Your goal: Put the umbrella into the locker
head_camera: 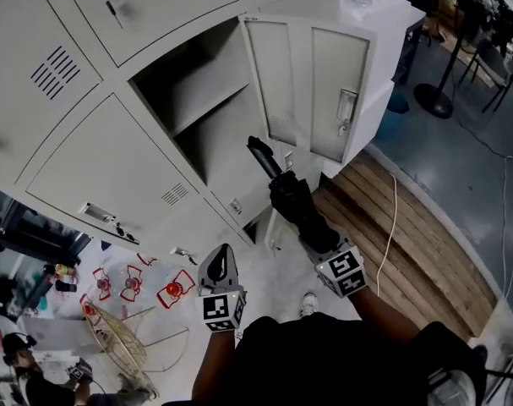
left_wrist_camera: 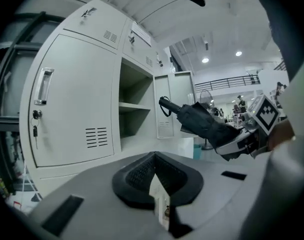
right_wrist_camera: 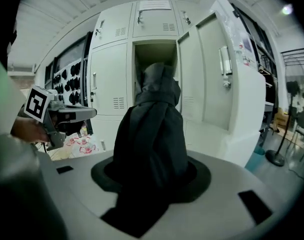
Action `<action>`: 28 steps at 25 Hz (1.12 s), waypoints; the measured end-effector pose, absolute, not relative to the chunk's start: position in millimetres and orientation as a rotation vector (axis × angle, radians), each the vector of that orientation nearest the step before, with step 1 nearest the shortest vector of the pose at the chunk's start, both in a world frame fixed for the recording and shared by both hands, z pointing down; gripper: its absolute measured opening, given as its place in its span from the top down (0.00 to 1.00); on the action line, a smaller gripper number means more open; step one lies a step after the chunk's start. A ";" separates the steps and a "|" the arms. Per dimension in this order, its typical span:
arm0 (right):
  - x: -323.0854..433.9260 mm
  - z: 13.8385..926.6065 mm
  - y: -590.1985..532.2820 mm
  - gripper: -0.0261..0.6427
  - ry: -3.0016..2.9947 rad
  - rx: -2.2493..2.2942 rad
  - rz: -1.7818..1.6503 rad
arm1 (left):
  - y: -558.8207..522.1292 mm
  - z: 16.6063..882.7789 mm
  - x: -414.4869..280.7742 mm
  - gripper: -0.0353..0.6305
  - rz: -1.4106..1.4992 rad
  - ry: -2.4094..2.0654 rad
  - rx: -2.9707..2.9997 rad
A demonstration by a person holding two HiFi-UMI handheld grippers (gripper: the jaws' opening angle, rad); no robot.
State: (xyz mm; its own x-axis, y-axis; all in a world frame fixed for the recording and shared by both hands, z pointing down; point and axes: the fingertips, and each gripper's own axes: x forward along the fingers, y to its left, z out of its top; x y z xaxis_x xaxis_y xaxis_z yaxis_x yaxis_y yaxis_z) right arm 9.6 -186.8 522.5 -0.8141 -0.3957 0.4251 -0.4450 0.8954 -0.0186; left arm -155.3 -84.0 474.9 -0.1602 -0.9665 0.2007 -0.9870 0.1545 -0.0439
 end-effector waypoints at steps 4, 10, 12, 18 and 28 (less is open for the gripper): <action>-6.3 526.5 -204.2 0.67 -2.643 0.547 0.154 | -80.9 486.8 -161.2 0.95 0.248 -2.319 1.851; -41.2 534.3 -228.0 0.67 -2.622 0.514 0.138 | -92.4 484.8 -186.8 0.95 0.242 -2.363 1.827; -56.0 535.1 -234.7 0.67 -2.615 0.515 0.129 | -97.7 484.4 -200.4 0.95 0.253 -2.371 1.828; -103.4 541.6 -260.1 0.67 -2.589 0.514 0.170 | -115.1 474.6 -239.0 0.95 0.196 -2.414 1.828; -189.4 537.2 -305.9 0.67 -2.541 0.516 0.106 | -138.5 467.7 -286.7 0.95 0.154 -2.424 1.848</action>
State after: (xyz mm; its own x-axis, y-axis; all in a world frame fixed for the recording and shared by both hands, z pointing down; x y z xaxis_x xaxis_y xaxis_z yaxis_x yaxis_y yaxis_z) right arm -189.4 -305.9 537.2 -0.7812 -0.3398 0.5237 -0.3823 0.9236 0.0291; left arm -286.7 -138.5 467.7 -0.2641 -0.9554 0.1322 -0.9644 0.2630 -0.0256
